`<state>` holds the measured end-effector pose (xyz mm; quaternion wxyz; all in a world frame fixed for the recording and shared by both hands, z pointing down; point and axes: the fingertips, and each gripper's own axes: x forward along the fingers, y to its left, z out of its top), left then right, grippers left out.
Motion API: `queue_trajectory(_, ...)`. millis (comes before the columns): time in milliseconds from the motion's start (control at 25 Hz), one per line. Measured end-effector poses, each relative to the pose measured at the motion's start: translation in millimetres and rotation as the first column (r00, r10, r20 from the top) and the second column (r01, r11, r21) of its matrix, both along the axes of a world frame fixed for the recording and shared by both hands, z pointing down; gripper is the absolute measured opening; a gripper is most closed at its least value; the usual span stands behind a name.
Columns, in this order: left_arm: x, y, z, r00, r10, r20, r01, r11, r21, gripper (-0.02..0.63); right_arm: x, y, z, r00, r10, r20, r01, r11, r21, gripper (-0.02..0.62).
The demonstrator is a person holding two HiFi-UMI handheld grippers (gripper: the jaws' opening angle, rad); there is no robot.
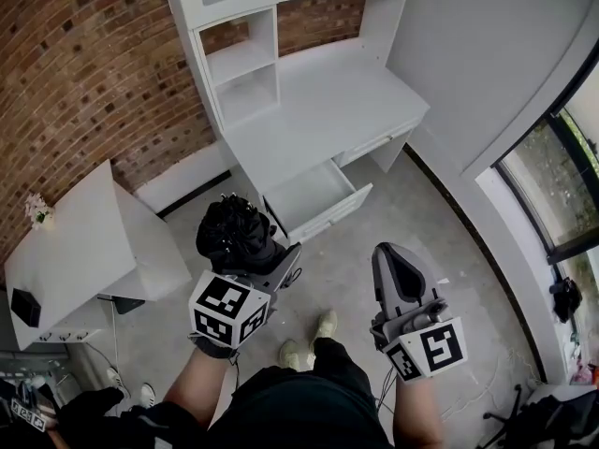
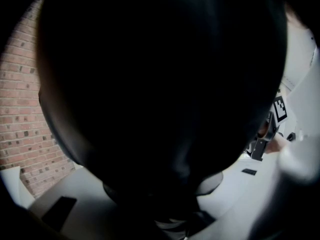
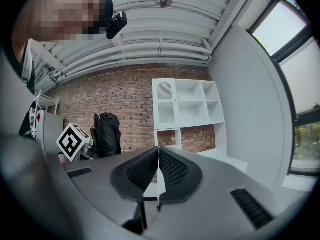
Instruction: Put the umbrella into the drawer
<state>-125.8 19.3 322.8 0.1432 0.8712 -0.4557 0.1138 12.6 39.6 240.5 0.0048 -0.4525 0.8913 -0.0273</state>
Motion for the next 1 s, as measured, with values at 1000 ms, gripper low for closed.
queue_trajectory(1000, 36.8, -218.3, 86.5, 0.99, -0.017, 0.143, 0.032, 0.994, -0.103, 0.202, 2.7, -257.7, 52.4, 0.976, -0.188, 0.106, 0.196, 0.978, -0.071, 0.005)
